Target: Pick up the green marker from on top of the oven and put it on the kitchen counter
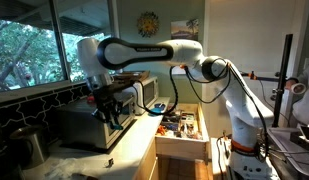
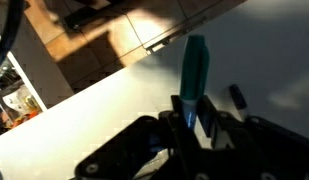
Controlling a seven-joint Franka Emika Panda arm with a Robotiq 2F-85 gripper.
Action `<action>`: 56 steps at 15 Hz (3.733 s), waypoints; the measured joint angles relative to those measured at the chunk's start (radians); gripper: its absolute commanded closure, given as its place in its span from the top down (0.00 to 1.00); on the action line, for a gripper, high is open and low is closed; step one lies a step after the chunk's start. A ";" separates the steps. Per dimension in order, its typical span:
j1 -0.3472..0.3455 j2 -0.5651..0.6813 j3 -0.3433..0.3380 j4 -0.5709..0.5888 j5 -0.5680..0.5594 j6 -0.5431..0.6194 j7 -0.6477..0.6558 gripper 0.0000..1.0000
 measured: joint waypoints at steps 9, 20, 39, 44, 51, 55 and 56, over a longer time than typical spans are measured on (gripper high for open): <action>0.073 0.115 -0.100 0.078 -0.107 -0.060 0.010 0.06; 0.330 0.402 -0.223 0.363 -0.420 -0.054 -0.196 0.22; 0.324 0.549 -0.200 0.455 -0.413 0.165 -0.247 0.06; 0.333 0.580 -0.243 0.511 -0.377 0.163 -0.252 0.06; 0.335 0.622 -0.345 0.567 -0.274 0.163 -0.333 0.49; 0.335 0.623 -0.357 0.566 -0.246 0.163 -0.364 0.77; 0.335 0.623 -0.358 0.566 -0.245 0.163 -0.367 0.86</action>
